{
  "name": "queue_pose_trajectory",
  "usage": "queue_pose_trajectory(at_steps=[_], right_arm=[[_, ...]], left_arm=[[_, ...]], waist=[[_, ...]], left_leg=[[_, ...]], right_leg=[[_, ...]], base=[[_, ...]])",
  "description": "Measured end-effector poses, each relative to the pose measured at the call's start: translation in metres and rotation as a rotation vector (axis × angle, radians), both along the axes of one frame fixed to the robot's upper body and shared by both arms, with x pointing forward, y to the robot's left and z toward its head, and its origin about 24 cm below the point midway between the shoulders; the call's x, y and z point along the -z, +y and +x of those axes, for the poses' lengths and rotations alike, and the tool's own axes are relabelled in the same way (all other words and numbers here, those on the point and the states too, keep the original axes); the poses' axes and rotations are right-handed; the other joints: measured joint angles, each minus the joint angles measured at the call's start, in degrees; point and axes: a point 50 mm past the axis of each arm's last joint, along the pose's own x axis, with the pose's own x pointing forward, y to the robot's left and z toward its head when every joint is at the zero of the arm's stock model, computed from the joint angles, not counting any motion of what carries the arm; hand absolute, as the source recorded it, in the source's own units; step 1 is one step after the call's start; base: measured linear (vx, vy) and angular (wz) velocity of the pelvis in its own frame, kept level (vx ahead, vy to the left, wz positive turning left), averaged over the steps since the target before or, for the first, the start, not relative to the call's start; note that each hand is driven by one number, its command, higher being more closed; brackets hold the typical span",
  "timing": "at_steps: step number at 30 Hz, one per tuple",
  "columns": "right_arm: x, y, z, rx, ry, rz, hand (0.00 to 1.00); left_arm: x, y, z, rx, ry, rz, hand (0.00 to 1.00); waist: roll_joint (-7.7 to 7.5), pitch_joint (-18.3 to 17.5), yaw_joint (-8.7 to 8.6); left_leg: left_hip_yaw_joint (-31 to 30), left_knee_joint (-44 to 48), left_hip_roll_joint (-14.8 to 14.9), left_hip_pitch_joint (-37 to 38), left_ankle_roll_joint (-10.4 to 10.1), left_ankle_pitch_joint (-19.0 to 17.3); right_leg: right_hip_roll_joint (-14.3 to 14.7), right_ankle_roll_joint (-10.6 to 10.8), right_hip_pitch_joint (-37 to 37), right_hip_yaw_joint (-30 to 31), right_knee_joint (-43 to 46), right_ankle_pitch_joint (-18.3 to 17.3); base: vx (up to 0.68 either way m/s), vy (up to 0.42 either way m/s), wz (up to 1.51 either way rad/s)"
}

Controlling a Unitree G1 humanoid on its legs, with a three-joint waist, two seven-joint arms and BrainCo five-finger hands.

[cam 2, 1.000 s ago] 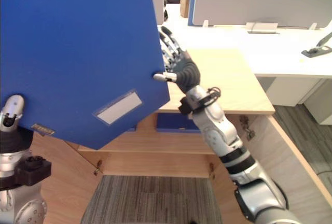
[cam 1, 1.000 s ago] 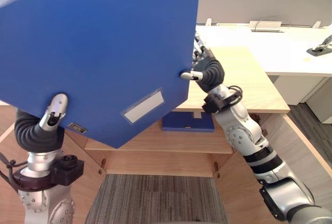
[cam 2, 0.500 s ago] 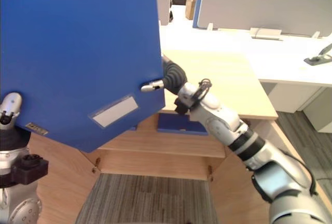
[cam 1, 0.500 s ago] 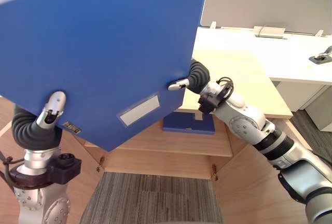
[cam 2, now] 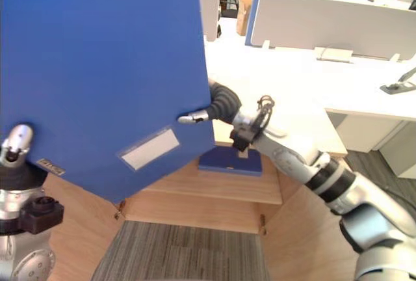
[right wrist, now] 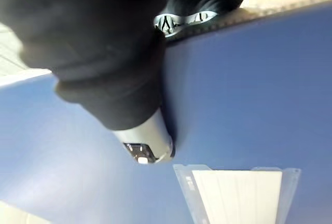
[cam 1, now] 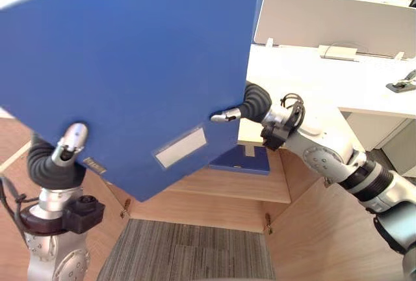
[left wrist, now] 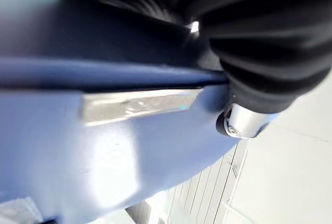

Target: Walk over to the cabinet, pick up the folder, carry it to the office cabinet, place the folder inside the office cabinet, then close the office cabinet door

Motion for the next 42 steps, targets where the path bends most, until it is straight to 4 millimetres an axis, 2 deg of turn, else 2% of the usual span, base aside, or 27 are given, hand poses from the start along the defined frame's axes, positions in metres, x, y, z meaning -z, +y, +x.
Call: queue_pose_trajectory(at_steps=[2,6,10,12,13,14,15,16,18,20,22,26,29,30,33,36,38,42], right_arm=[[0.010,-0.003,0.000,0.012,0.038,-0.008,1.00],[0.029,-0.005,0.004,0.041,0.116,-0.074,1.00],[0.047,-0.009,0.007,0.075,0.174,-0.153,1.00],[0.051,-0.010,0.007,0.083,0.174,-0.188,1.00],[0.055,-0.012,0.006,0.089,0.164,-0.221,1.00],[0.057,-0.013,0.005,0.093,0.163,-0.232,1.00],[0.060,-0.013,0.004,0.096,0.159,-0.249,1.00],[0.061,-0.013,0.004,0.096,0.158,-0.251,1.00],[0.063,-0.014,0.003,0.097,0.167,-0.243,1.00],[0.054,-0.008,-0.011,0.025,0.126,-0.151,1.00],[0.044,-0.008,-0.017,0.007,0.077,-0.075,1.00],[0.034,-0.020,-0.013,0.099,-0.029,-0.055,1.00],[0.024,-0.027,-0.014,0.186,-0.160,-0.073,1.00],[0.019,-0.027,-0.015,0.212,-0.209,-0.062,1.00],[0.005,-0.021,-0.021,0.256,-0.336,-0.043,1.00],[-0.004,-0.004,-0.033,0.265,-0.521,-0.068,1.00],[0.003,0.008,-0.039,0.243,-0.554,-0.084,1.00],[0.052,0.042,-0.058,0.105,-0.538,-0.244,1.00]], left_arm=[[0.010,0.001,0.006,0.048,0.057,0.003,0.00],[0.045,0.005,0.022,0.163,0.241,-0.047,0.00],[0.099,0.001,0.028,0.232,0.483,-0.098,0.00],[0.120,0.001,0.027,0.240,0.578,-0.089,0.00],[0.144,0.003,0.023,0.240,0.688,-0.059,0.00],[0.154,0.003,0.021,0.242,0.734,-0.038,0.00],[0.171,0.005,0.016,0.244,0.813,-0.015,0.00],[0.201,0.008,0.005,0.243,0.966,0.025,0.00],[0.235,0.011,-0.012,0.217,1.143,0.024,0.00],[0.286,0.013,-0.047,0.116,1.438,-0.004,0.00],[0.308,0.004,-0.070,0.100,1.581,-0.015,0.00],[0.333,-0.004,-0.101,0.066,1.740,-0.013,0.00],[0.344,0.010,-0.125,-0.090,1.840,-0.068,0.00],[0.347,0.014,-0.132,-0.160,1.862,-0.135,0.00],[0.350,0.020,-0.144,-0.271,1.897,-0.219,0.00],[0.353,0.021,-0.158,-0.358,1.956,-0.255,0.00],[0.354,0.019,-0.167,-0.387,1.987,-0.279,0.00],[0.356,0.016,-0.175,-0.401,2.017,-0.266,0.00]], waist=[[0.00,-0.05,0.03],[0.14,-0.45,-0.10],[0.26,-0.46,-0.16],[0.27,-0.46,-0.29],[0.28,-0.48,-0.39],[0.28,-0.48,-0.40],[0.28,-0.51,-0.44],[0.31,-0.58,-0.76],[0.34,-0.55,-1.17],[0.37,-0.54,-2.02],[0.38,-0.53,-2.24],[0.37,-0.53,-2.19],[0.52,-0.54,-2.39],[0.54,-0.53,-2.62],[0.57,-0.53,-2.99],[0.56,-0.53,-2.96],[0.52,-0.52,-2.86],[0.44,-0.48,-2.42]], left_leg=[[0.11,0.02,0.00,-0.15,-0.04,0.03],[0.51,0.20,0.07,-0.87,-0.08,0.04],[0.73,0.13,0.09,-0.86,-0.10,0.02],[0.86,0.09,0.08,-0.86,-0.10,0.02],[1.02,0.10,0.14,-0.96,-0.13,-0.04],[1.12,0.09,0.16,-1.04,-0.14,-0.06],[1.25,0.12,0.17,-1.32,-0.14,-0.06],[1.60,0.29,0.21,-2.02,-0.13,-0.06],[2.15,0.36,0.27,-2.13,-0.13,-0.06],[2.24,0.40,0.27,-2.11,-0.08,-0.12],[2.28,0.83,0.21,-2.11,0.23,-0.41],[2.27,1.03,0.09,-2.09,0.39,-0.54],[2.29,1.04,0.17,-2.05,0.38,-0.53],[2.36,1.02,0.20,-2.03,0.37,-0.52],[2.39,0.94,0.23,-1.97,0.35,-0.51],[2.38,0.90,0.16,-1.95,0.36,-0.52],[2.33,0.89,0.10,-1.96,0.36,-0.52],[2.19,0.90,0.11,-1.99,0.37,-0.51]], right_leg=[[0.00,0.00,-0.20,0.10,0.00,0.00],[0.10,-0.11,-1.04,0.49,0.01,0.12],[0.13,-0.11,-1.23,0.70,0.01,0.12],[0.13,-0.10,-1.34,0.85,0.01,0.12],[0.19,-0.11,-1.55,1.07,0.00,0.12],[0.21,-0.11,-1.69,1.16,0.00,0.12],[0.23,-0.17,-2.02,1.29,0.00,0.17],[0.29,-0.30,-2.91,1.63,0.00,0.40],[0.38,-0.35,-3.23,2.10,0.00,0.50],[0.40,-0.35,-3.31,2.27,0.00,0.49],[0.31,-0.35,-3.15,2.36,0.00,0.49],[0.13,-0.23,-3.03,2.48,-0.01,0.64],[0.22,-0.26,-3.01,2.59,-0.01,0.70],[0.27,-0.28,-3.04,2.67,-0.01,0.71],[0.31,-0.27,-3.04,2.71,-0.02,0.71],[0.24,-0.27,-3.04,2.71,-0.02,0.71],[0.16,-0.26,-3.03,2.70,-0.03,0.71],[0.12,-0.26,-3.00,2.65,-0.04,0.71]], base=[[0.00,0.000,0.00],[0.01,0.010,-0.05],[0.01,0.007,-0.02],[0.00,0.007,-0.03],[0.01,0.013,-0.07],[0.00,0.013,-0.07],[0.00,0.005,-0.09],[0.00,0.003,-0.12],[0.02,0.000,-0.12],[0.04,0.005,-0.06],[0.01,0.008,-0.02],[-0.02,0.010,-0.01],[-0.03,0.011,-0.02],[0.00,0.000,0.00],[0.00,0.000,0.00],[0.00,0.000,0.00],[0.00,0.000,0.00],[0.00,0.000,0.00]])
